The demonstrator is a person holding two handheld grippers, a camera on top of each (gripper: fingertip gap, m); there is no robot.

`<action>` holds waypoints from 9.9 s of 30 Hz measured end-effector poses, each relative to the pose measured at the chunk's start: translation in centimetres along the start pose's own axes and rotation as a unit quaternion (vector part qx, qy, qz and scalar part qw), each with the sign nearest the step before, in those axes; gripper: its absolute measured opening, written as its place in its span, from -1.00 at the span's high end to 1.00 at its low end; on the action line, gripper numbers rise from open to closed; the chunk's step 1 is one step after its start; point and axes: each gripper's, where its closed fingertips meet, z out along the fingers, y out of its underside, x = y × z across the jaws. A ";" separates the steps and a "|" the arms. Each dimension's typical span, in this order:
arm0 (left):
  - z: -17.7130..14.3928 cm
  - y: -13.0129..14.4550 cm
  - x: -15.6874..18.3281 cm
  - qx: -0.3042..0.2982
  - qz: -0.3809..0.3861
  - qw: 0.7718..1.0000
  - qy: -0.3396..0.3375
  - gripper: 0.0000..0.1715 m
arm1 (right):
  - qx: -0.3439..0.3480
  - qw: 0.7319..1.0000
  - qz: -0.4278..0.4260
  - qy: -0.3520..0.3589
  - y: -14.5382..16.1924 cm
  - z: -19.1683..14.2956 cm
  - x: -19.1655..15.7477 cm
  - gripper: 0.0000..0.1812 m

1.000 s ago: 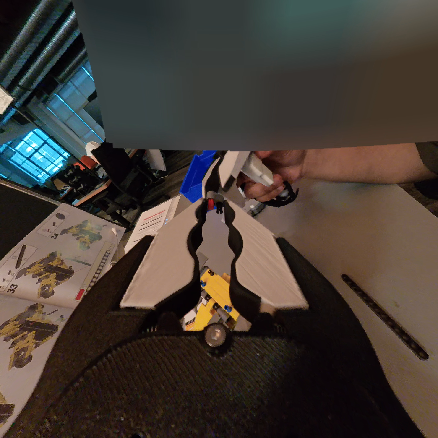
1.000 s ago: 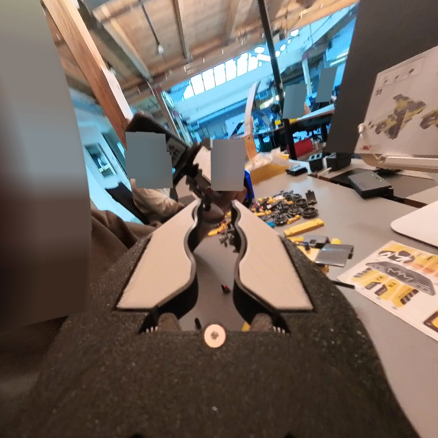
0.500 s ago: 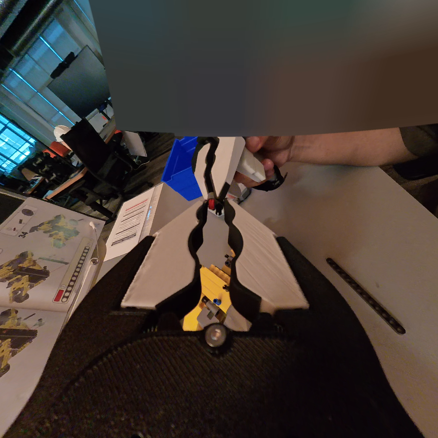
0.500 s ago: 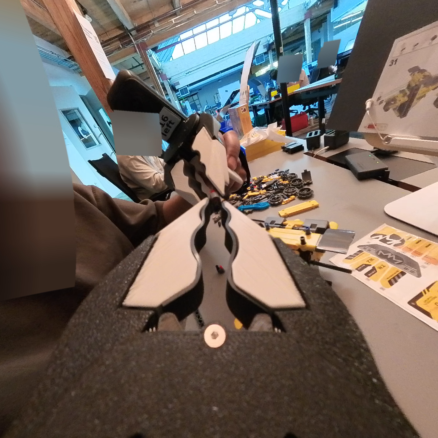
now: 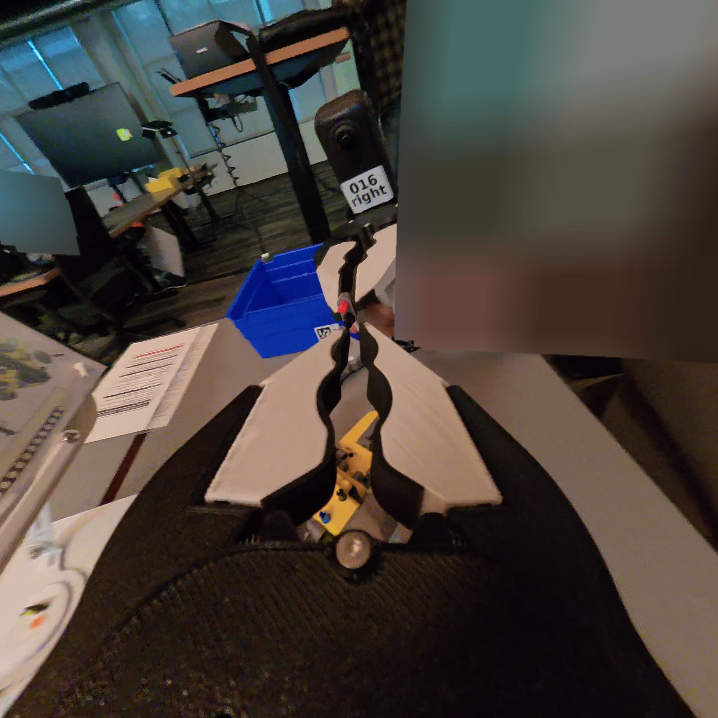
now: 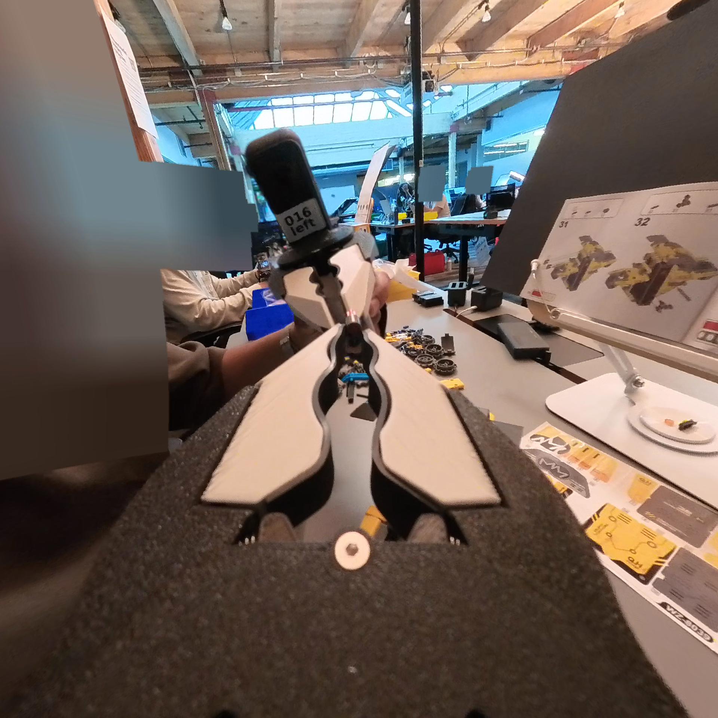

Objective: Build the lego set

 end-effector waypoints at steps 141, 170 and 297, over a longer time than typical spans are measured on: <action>-1.2 14.0 -5.6 -0.272 -0.371 0.882 -0.104 0.23 | -0.149 0.965 -0.012 0.215 11.3 0.1 7.1 0.93; -0.9 13.9 -5.2 -0.282 -0.352 0.886 -0.105 0.22 | -0.222 0.946 -0.044 0.231 12.2 -0.3 6.8 0.93; -2.5 6.9 -5.8 -0.240 -0.192 0.933 -0.186 0.18 | -0.397 0.909 -0.034 0.123 24.2 8.9 -5.5 0.60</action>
